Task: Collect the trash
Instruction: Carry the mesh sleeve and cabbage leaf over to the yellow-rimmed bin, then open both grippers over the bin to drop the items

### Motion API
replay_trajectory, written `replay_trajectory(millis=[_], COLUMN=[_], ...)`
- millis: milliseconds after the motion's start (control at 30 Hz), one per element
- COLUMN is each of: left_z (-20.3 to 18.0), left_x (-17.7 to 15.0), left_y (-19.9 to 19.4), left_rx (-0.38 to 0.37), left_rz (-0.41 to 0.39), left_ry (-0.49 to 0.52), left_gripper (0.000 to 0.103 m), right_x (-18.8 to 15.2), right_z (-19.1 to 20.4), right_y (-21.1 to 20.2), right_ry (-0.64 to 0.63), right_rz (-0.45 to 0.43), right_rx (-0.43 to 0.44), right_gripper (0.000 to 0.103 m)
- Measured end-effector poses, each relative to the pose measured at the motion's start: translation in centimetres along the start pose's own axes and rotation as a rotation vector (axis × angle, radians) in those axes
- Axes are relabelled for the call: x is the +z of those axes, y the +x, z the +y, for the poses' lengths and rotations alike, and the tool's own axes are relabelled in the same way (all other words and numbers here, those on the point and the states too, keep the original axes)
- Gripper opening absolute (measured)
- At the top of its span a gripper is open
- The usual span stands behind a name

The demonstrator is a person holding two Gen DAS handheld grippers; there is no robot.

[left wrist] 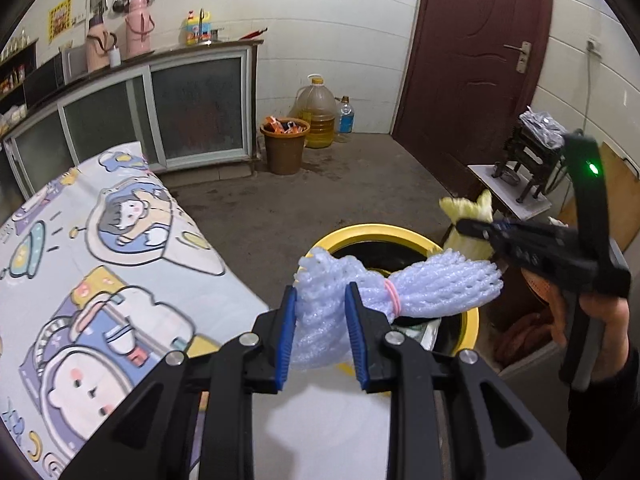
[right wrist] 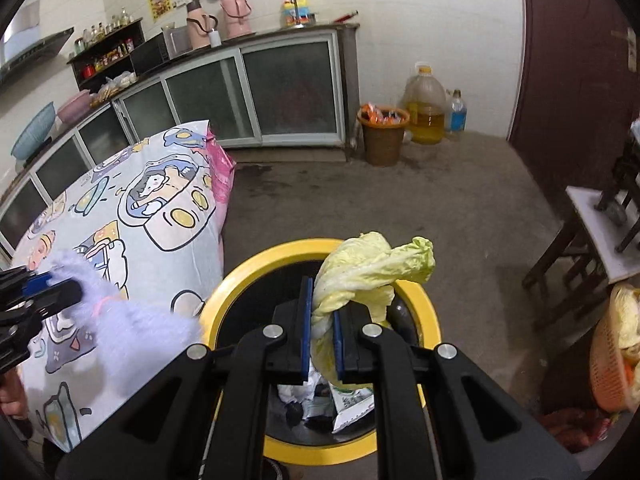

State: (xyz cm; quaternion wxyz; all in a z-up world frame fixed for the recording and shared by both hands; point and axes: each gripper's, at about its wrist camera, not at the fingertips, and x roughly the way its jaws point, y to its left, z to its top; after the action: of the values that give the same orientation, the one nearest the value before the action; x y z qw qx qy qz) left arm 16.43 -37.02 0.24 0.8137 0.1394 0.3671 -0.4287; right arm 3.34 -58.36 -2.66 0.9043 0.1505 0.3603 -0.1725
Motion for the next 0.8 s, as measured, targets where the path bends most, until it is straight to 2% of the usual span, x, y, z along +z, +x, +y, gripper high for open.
replay_trajectory(millis=[200, 467, 567, 600, 633, 667, 700, 733, 800], left_z=[-0.5, -1.6, -1.3, -1.2, -0.9, -0.8, -0.5, -0.4, 0.0], left_x=[1.6, 2.6, 2.9, 3.0, 2.9, 2.9, 2.9, 2.9, 2.8], left_y=[5.6, 8.5, 8.4, 8.3, 8.1, 8.1, 8.0, 8.0, 7.8], left_rx=[0.002, -0.007, -0.011, -0.012, -0.012, -0.008, -0.005, -0.008, -0.016], left_rz=[0.065, 0.077, 0.066, 0.062, 0.057, 0.055, 0.053, 0.056, 0.058], left_ry=[-0.060, -0.059, -0.089, -0.098, -0.111, -0.117, -0.129, -0.137, -0.163], left_gripper=[0.024, 0.026, 0.037, 0.044, 0.052, 0.054, 0.056, 0.059, 0.065], right_x=[-0.5, -0.8, -0.9, -1.0, -1.2, -1.3, -1.3, -1.4, -1.5], right_z=[-1.8, -2.4, -2.9, -3.0, -3.2, -3.4, -3.4, -3.6, -3.6], right_y=[2.1, 2.8, 3.3, 3.3, 3.2, 3.2, 3.1, 2.9, 2.7], right_ry=[0.053, 0.074, 0.091, 0.096, 0.100, 0.110, 0.119, 0.132, 0.130], right_rz=[0.062, 0.091, 0.116, 0.121, 0.122, 0.123, 0.122, 0.114, 0.112], right_rx=[0.027, 0.031, 0.027, 0.019, 0.017, 0.020, 0.024, 0.023, 0.000], right_gripper=[0.009, 0.011, 0.011, 0.013, 0.024, 0.044, 0.053, 0.057, 0.055])
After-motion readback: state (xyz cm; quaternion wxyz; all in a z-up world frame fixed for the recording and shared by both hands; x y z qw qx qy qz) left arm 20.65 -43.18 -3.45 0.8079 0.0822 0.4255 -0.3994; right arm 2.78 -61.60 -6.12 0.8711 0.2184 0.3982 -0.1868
